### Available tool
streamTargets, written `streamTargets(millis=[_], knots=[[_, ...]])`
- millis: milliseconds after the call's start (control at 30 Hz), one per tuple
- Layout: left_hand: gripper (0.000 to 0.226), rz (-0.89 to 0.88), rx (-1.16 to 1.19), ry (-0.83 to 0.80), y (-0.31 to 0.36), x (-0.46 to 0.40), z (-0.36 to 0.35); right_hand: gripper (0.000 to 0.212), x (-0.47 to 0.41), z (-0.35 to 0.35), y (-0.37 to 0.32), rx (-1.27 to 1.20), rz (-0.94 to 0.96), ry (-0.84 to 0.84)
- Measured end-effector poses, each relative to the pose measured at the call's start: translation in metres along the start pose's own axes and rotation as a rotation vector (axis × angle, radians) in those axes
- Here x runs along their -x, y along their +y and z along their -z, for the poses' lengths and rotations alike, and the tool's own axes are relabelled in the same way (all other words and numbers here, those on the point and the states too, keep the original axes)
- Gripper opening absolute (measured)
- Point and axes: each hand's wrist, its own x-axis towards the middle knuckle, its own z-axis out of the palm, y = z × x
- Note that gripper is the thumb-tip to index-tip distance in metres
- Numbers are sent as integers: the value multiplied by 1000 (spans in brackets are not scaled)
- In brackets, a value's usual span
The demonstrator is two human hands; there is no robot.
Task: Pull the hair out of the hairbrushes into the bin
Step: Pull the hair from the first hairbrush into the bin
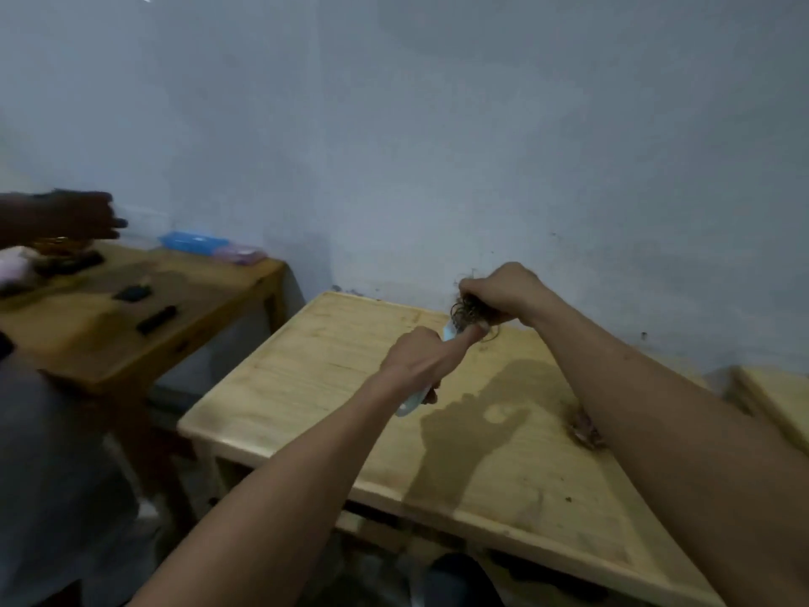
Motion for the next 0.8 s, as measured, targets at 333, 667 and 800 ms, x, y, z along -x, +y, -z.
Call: streamTargets(millis=[333, 667, 800], knots=[[85, 249, -296, 264, -145, 98, 98, 19, 70, -126, -109, 93, 112, -663], [92, 408, -405, 384, -222, 196, 141, 45, 119, -222, -154, 229, 180, -1071], [88, 462, -510, 475, -247, 222, 131, 49, 139, -247, -154, 299, 243, -1137]])
